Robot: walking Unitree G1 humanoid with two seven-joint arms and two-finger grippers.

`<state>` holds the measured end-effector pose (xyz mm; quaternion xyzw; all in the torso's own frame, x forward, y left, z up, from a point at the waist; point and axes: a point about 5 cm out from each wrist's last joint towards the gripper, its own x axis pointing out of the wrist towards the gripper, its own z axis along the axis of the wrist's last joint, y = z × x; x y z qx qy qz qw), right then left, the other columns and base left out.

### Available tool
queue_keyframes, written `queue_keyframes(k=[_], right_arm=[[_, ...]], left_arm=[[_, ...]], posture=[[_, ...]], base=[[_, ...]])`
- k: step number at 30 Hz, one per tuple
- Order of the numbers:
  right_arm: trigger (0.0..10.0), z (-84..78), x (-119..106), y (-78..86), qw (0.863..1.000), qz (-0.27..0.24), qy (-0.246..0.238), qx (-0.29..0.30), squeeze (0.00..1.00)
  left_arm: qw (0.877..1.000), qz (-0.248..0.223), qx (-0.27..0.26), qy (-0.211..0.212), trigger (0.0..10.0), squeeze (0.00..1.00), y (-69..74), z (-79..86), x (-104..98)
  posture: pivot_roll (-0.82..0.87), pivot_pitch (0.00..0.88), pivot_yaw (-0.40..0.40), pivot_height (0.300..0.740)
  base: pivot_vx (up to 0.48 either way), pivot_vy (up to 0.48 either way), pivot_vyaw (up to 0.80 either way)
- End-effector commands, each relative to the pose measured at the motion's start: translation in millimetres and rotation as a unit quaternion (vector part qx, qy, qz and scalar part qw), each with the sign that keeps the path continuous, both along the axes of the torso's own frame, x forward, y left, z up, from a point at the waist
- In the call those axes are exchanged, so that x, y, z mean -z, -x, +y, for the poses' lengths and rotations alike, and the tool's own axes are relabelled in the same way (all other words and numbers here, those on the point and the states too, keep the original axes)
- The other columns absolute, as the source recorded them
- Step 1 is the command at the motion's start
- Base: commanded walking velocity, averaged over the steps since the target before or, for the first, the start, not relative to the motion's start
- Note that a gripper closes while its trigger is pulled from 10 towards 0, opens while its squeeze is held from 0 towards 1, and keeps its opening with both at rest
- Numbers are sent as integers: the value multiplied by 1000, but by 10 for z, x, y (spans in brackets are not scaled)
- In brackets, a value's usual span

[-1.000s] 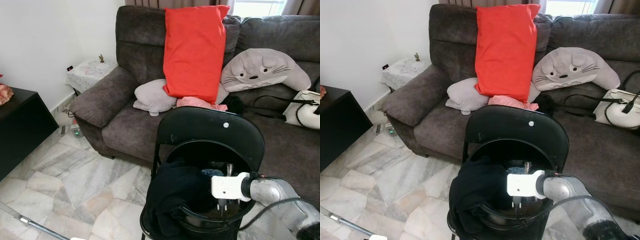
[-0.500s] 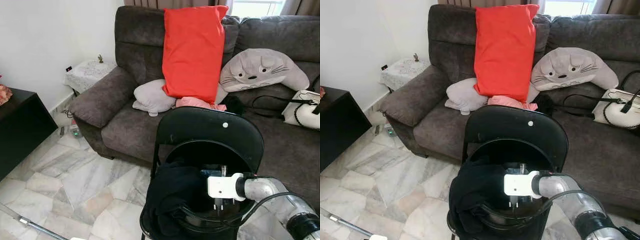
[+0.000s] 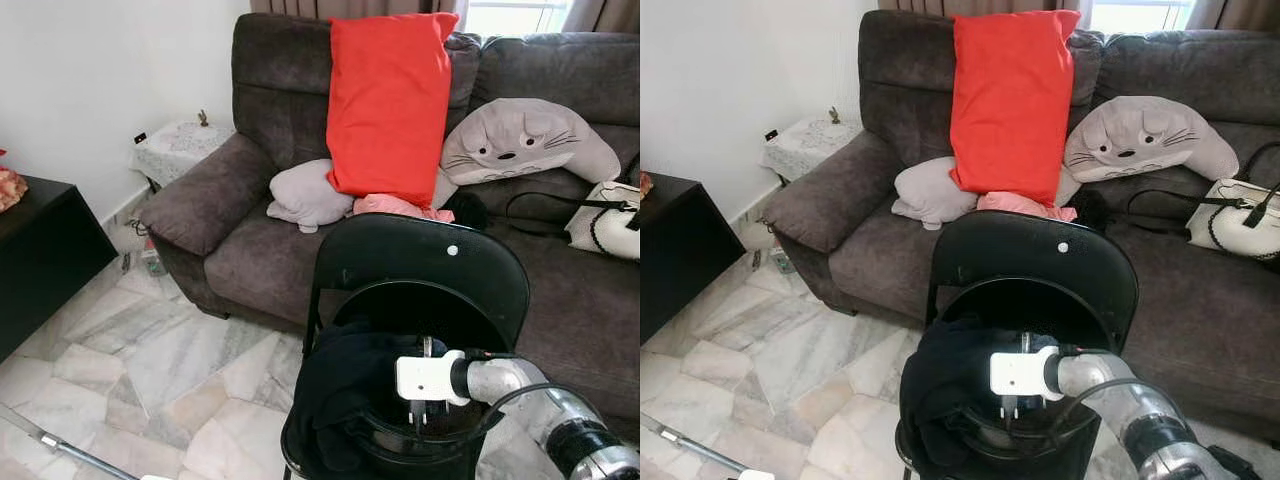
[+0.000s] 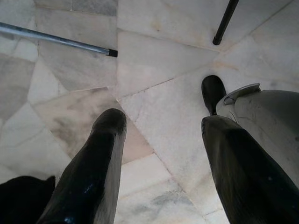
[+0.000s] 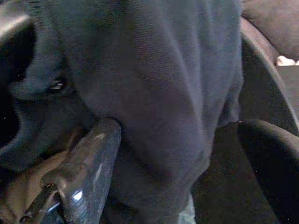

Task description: Hang hanger

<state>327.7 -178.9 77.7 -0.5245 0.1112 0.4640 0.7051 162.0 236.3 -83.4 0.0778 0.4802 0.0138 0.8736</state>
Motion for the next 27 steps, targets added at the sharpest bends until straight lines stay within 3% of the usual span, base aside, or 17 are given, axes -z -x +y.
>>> queue_keyframes(k=[1, 17, 18, 19, 20, 22, 27], right_arm=[[10000, 59, 0, -17, 1000, -8, 5, -11, 0], [10000, 120, 104, -29, 1000, -11, 16, 2, 0], [7255, 123, 109, -28, 1000, -11, 17, 3, 0], [1373, 128, 116, -28, 1000, -10, 17, 4, 0], [1373, 130, 118, -28, 1000, -10, 17, 4, 0], [0, 134, 124, -29, 1000, -10, 18, 5, 0], [0, 144, 130, -32, 1000, -13, 18, 6, 0]], left_arm=[[1000, 14, -4, -8, 10000, 0, 71, 41, 22], [1000, 10, -6, -7, 10000, 0, 49, 42, 13], [1000, 10, -6, -7, 10000, 0, 49, 42, 13], [1000, 10, -6, -7, 10000, 0, 48, 42, 12], [1000, 10, -7, -7, 10000, 0, 48, 42, 12], [1000, 10, -7, -7, 10000, 0, 49, 42, 13], [1000, 8, -5, -7, 10000, 0, 39, 39, 9]], posture=[[-10, 42, 92, 740], [5, 51, 89, 740], [7, 51, 89, 740], [7, 51, 89, 740], [7, 51, 89, 740], [7, 52, 89, 740], [8, 54, 90, 740]], base=[[0, 0, 0], [0, 0, 0], [0, 0, 0], [0, 0, 0], [0, 0, 0], [0, 0, 0], [0, 0, 0]])
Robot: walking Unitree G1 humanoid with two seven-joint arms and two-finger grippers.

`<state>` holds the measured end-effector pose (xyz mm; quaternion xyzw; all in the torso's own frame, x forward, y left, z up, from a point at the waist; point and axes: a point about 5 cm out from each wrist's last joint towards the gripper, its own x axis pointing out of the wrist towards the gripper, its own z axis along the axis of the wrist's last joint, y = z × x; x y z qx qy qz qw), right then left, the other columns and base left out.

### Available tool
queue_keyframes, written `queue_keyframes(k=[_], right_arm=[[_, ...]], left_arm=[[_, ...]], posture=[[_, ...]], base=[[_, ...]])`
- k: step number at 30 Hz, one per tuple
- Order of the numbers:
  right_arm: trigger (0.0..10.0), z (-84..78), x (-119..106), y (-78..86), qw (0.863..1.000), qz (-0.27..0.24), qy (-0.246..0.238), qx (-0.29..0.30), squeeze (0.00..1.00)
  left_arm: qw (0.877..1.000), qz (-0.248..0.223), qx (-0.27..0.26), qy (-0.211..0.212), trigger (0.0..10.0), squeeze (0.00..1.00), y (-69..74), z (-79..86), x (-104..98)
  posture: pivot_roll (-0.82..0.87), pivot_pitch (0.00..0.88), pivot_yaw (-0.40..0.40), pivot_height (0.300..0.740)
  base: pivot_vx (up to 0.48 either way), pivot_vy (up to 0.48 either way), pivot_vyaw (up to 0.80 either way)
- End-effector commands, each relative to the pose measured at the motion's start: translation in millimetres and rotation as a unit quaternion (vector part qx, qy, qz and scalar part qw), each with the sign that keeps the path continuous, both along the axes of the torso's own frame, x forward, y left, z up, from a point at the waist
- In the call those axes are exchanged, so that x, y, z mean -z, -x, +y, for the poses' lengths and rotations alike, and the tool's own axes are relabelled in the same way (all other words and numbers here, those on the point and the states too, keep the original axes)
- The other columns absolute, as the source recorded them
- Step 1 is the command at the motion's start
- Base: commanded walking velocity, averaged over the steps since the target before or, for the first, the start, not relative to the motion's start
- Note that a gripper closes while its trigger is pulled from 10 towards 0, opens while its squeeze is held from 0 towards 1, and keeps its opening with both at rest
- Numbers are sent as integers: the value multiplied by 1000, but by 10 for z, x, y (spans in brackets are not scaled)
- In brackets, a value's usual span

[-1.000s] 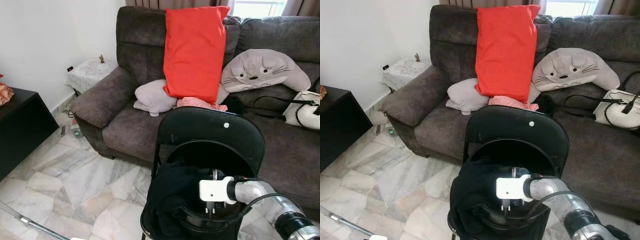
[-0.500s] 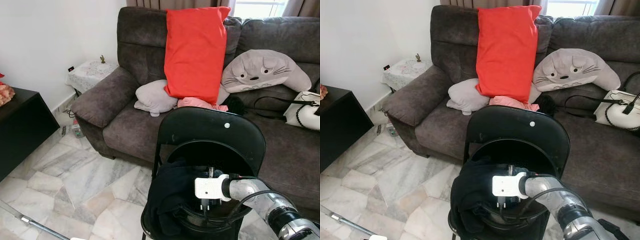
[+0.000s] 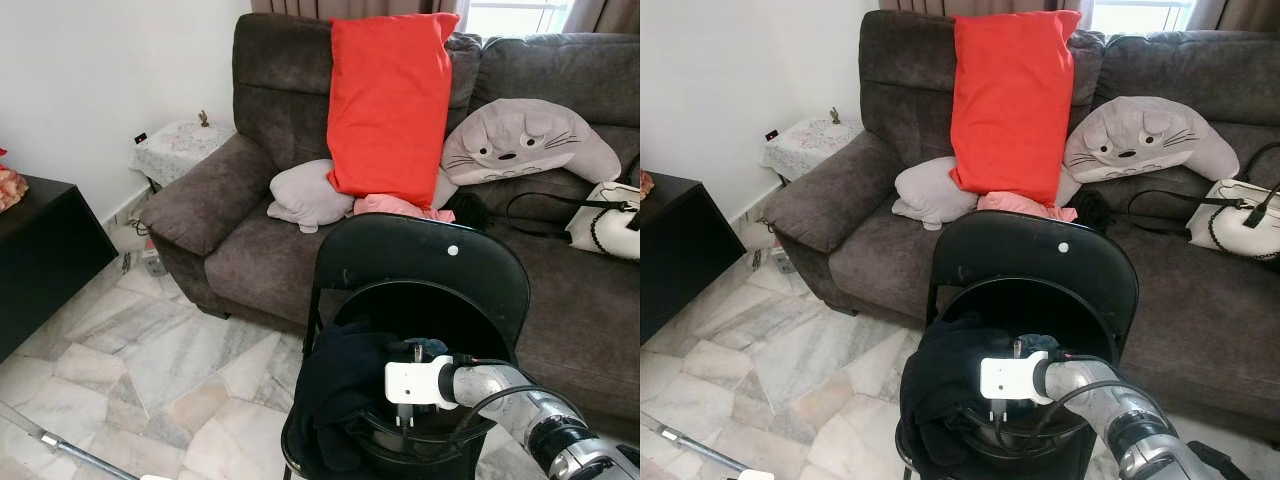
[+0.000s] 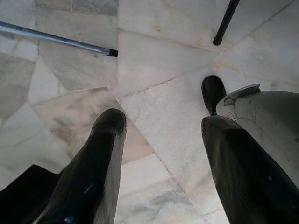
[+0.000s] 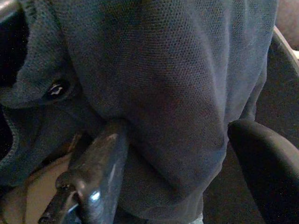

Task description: Hang hanger

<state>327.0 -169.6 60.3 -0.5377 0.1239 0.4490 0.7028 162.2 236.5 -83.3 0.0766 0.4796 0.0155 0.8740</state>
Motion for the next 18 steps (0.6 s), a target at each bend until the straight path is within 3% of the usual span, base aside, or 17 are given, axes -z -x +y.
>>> queue_keyframes(k=[1, 18], right_arm=[[0, 51, -43, -38, 1000, -8, 0, -8, 0], [0, 47, -34, -40, 1000, -13, -1, -3, 0]], left_arm=[[1000, 9, -3, -7, 10000, 0, 42, 37, 11], [1000, 7, -1, -8, 10000, 0, 29, 28, 7]], posture=[[8, 54, 90, 740], [9, 54, 91, 740]], base=[[0, 0, 0], [0, 0, 0]])
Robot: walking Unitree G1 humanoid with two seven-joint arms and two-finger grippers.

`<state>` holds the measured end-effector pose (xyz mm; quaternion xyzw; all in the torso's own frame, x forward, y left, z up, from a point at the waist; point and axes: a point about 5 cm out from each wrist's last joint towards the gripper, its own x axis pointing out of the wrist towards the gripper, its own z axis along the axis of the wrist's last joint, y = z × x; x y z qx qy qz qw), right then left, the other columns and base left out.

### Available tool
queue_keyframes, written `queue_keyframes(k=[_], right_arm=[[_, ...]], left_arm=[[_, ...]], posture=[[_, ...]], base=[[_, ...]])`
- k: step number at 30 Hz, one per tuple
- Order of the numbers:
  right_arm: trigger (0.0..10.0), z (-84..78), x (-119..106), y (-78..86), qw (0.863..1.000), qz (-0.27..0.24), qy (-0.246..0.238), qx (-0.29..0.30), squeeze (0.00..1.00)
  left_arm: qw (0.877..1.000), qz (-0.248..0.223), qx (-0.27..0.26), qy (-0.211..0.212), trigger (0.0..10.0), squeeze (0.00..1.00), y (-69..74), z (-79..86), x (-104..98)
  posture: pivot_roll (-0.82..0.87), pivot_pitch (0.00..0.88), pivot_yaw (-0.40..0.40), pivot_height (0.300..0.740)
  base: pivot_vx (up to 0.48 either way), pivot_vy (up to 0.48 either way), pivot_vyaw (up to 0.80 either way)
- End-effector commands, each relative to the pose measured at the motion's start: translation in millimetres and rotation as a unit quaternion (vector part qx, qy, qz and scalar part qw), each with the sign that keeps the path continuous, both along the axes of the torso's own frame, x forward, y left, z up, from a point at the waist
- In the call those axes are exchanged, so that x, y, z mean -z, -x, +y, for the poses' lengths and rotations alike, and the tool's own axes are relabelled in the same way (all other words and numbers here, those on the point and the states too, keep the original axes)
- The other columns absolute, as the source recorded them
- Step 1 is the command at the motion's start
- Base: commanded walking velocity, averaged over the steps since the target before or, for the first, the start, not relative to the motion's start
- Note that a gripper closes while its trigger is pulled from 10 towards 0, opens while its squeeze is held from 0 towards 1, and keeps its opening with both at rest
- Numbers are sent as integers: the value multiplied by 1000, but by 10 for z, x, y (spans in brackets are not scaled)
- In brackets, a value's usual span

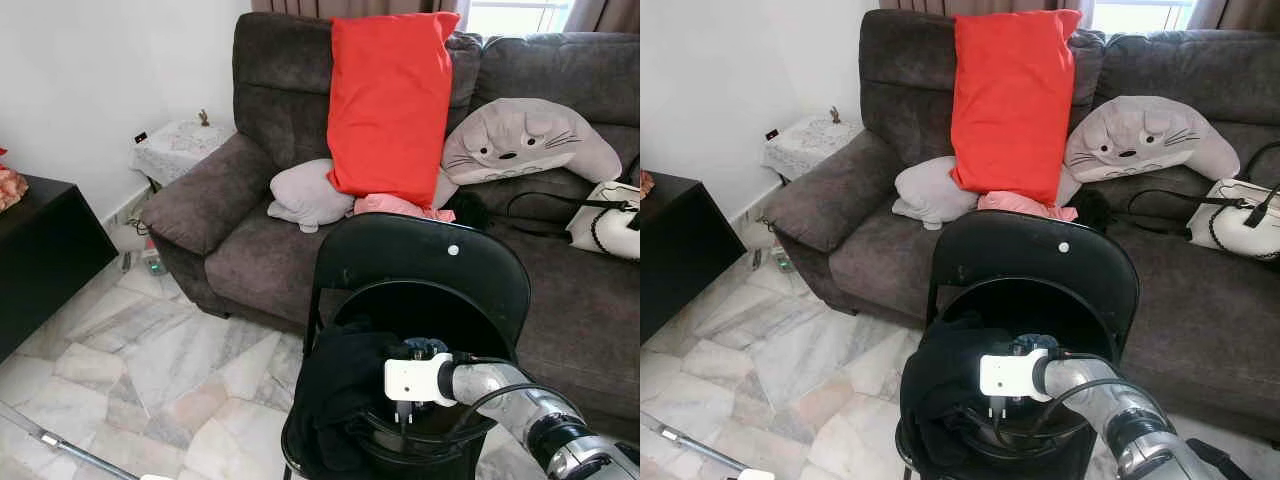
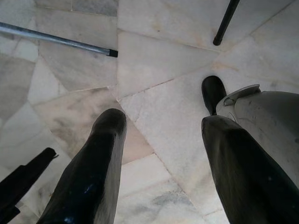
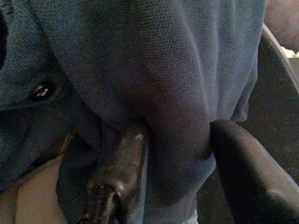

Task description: Hang hanger

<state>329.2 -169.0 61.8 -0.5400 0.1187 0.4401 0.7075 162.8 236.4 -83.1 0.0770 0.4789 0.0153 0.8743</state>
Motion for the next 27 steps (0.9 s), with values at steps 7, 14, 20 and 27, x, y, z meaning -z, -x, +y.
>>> queue_keyframes(k=[7, 14, 20, 27], right_arm=[[0, 41, -16, -14, 1000, -4, -1, -8, 0], [0, 19, -29, -28, 1000, -12, -5, 3, 0], [0, 15, -75, -61, 999, -30, -17, 15, 0], [0, -33, -282, -223, 994, -100, -19, 51, 0]], left_arm=[[1000, 8, -3, -7, 10000, 0, 37, 32, 10], [1000, 8, -4, -6, 10000, 0, 39, 33, 10], [1000, 9, -5, -6, 10000, 0, 44, 31, 13], [1000, 10, -6, -6, 10000, 0, 48, 28, 17]], posture=[[8, 54, 91, 740], [7, 56, 90, 740], [6, 55, 90, 740], [7, 53, 88, 740]], base=[[0, 0, 0], [0, 0, 0], [0, 0, 0], [0, 0, 0]])
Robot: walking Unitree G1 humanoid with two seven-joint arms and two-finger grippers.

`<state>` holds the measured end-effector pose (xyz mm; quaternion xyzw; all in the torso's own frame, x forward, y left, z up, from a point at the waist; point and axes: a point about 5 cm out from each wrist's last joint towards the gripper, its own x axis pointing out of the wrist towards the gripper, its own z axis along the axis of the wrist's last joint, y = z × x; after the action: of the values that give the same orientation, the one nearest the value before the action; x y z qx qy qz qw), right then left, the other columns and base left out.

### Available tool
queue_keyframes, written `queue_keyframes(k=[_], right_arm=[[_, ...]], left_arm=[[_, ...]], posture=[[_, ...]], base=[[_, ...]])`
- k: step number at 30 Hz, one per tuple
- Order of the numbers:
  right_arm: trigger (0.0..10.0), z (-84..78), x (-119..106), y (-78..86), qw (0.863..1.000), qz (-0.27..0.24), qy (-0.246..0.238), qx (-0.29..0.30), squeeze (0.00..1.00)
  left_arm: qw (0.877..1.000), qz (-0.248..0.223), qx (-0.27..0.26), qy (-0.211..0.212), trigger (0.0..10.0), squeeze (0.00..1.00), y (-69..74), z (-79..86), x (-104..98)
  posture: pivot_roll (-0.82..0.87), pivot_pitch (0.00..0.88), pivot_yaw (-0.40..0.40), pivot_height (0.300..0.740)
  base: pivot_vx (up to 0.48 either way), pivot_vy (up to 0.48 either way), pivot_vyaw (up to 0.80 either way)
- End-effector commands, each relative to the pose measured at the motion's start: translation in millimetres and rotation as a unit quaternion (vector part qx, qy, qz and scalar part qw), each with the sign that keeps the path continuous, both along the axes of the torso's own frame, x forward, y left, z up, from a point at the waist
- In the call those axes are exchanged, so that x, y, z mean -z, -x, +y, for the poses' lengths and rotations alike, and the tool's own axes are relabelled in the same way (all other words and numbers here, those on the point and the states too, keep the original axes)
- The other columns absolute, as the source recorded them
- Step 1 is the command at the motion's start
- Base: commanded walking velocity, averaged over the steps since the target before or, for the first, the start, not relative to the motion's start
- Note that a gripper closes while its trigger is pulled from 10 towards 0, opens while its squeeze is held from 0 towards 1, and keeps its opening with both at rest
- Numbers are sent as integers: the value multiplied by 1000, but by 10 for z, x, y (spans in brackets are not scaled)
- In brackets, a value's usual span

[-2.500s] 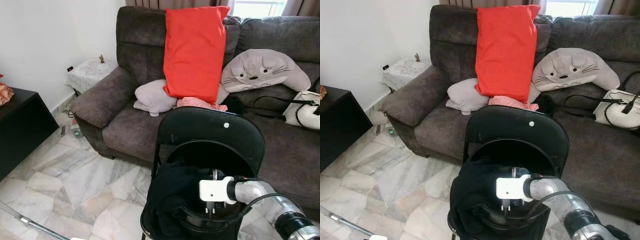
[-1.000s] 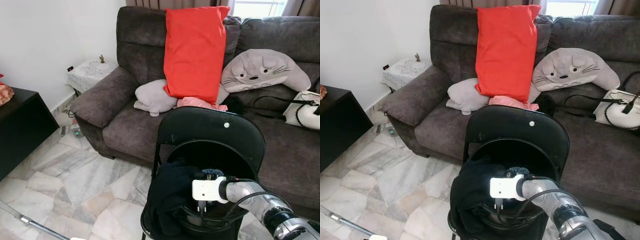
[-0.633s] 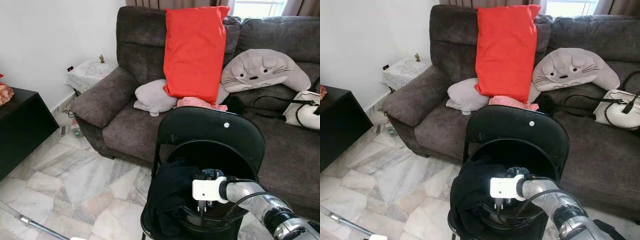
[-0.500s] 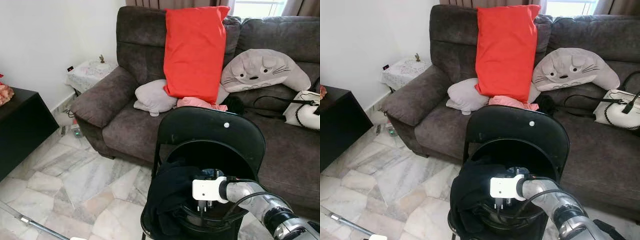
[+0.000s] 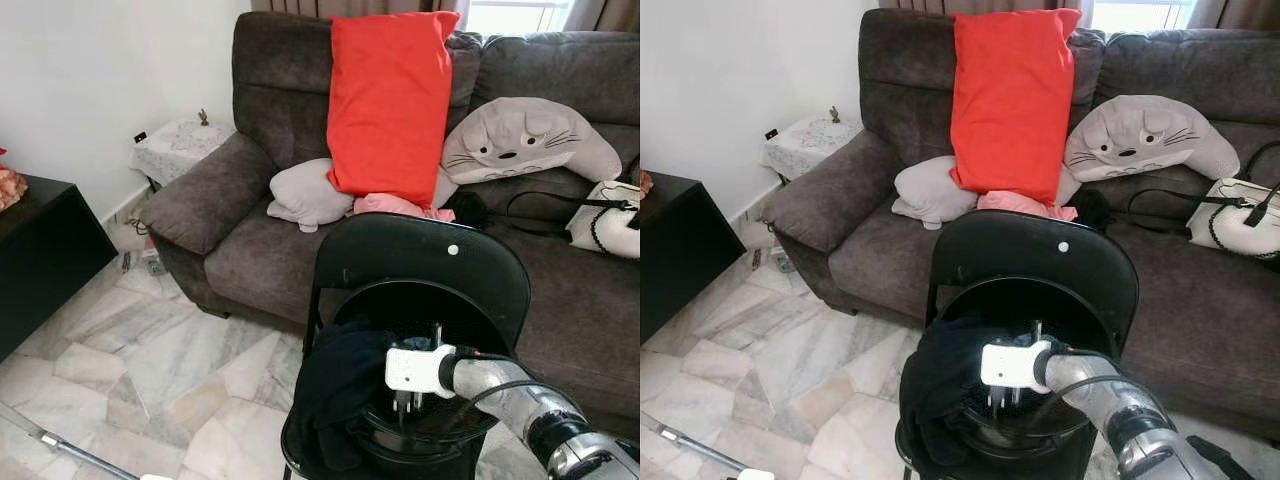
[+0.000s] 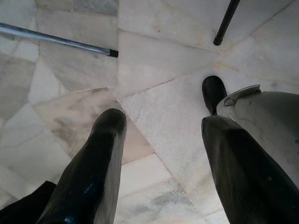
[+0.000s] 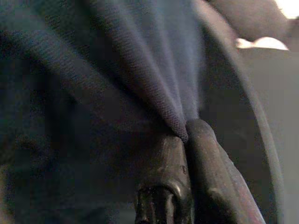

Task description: Hang hanger

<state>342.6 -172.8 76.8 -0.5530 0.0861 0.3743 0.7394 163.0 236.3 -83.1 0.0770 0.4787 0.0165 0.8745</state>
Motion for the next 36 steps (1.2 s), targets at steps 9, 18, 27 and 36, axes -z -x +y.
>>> queue_keyframes(k=[9, 18, 27, 36], right_arm=[[0, 47, -655, -349, 983, -160, -68, 51, 0], [0, 437, -1236, -375, 946, -260, -192, -37, 0], [0, 854, -1486, -189, 918, -256, -257, -158, 0], [0, 872, -1450, -152, 917, -253, -262, -164, 0]], left_arm=[[1000, 11, -5, -6, 10000, 0, 50, 30, 17], [1000, 10, -7, -6, 10000, 0, 52, 37, 16], [1000, 10, -9, -5, 10000, 0, 54, 32, 18], [1000, 10, -9, -4, 10000, 0, 49, 21, 19]], posture=[[6, 51, 86, 740], [7, 52, 84, 740], [7, 53, 83, 740], [8, 53, 81, 740]], base=[[0, 0, 0], [0, 0, 0], [0, 0, 0], [0, 0, 0]])
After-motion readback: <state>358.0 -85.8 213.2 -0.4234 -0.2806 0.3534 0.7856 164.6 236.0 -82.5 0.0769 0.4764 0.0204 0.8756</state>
